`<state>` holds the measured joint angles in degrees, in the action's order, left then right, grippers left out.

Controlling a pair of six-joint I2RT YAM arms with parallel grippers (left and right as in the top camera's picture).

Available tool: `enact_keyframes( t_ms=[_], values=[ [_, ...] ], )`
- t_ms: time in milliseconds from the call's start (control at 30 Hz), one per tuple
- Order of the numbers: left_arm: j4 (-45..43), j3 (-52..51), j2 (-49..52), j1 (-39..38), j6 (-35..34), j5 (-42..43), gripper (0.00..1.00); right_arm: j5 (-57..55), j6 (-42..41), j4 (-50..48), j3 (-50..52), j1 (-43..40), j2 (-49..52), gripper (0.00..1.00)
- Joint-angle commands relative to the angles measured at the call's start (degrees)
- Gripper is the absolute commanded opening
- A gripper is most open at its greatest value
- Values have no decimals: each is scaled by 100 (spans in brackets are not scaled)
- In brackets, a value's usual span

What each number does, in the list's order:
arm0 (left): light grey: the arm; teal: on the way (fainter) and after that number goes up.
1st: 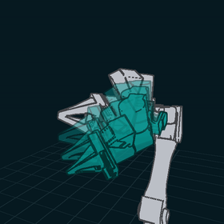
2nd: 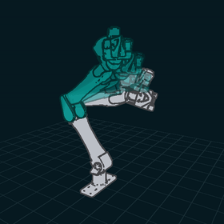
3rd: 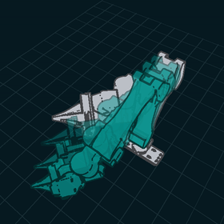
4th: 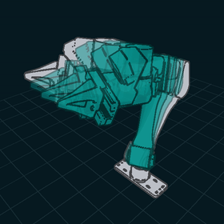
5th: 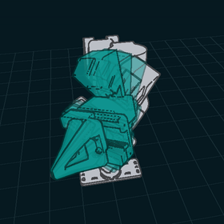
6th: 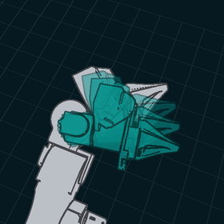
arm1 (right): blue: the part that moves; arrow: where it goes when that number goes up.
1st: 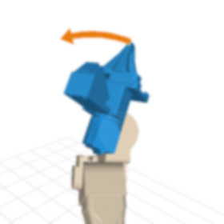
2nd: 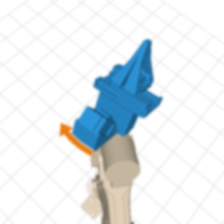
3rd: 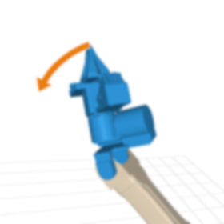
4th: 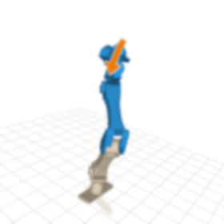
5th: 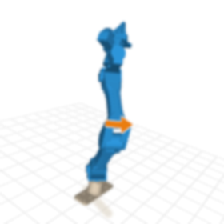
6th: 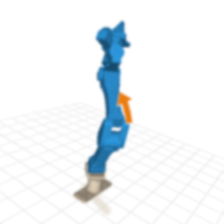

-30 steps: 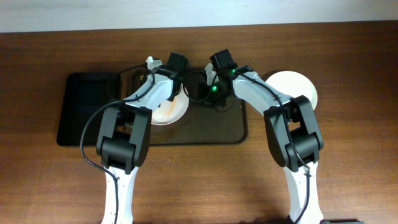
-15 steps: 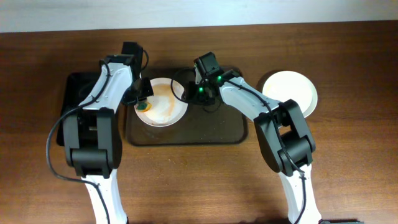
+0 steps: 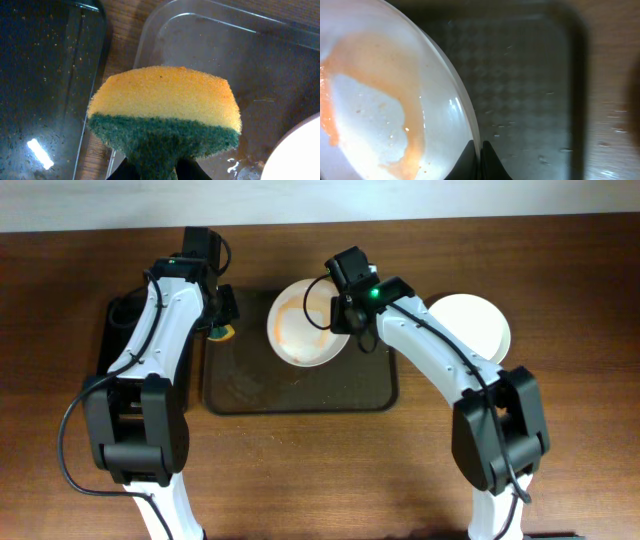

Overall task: Clean dirty plates on tray and stack at the side
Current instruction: 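Lift the plate with the right gripper and place it on the stack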

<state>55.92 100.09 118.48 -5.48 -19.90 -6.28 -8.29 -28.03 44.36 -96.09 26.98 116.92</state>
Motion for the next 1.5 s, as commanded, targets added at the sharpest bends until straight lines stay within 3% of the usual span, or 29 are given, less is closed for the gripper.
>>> enact_keyframes(
  t_ms=[0,500,633,833,933,1033,1133,1233,1367,1467],
  values=[
    [-55,57,-129,17,70,-81,17,-946,76,188,-2,13,-409,4],
    [-76,46,-129,28,68,138,17,-7355,57,678,-2,2017,-879,4],
    [-79,46,-129,28,68,138,17,-8297,59,621,-2,2188,-879,4],
    [-92,46,-129,28,68,136,17,-8293,52,573,-2,2181,-881,4],
    [-98,46,-129,28,68,136,17,-7569,35,586,-2,2116,-894,4],
    [-96,46,-129,28,68,136,17,-5532,37,669,-2,1635,-1075,4],
    [-103,46,-129,28,68,133,17,-2361,256,925,-2,291,-1340,4],
    [-181,46,-129,31,70,127,17,-315,479,1335,7,-1252,-1344,4],
    [-254,46,-129,31,70,46,17,59,531,1506,142,-2809,-1333,4],
    [-295,46,-129,31,70,46,17,63,511,1274,579,-3442,-1226,4]
  ],
)
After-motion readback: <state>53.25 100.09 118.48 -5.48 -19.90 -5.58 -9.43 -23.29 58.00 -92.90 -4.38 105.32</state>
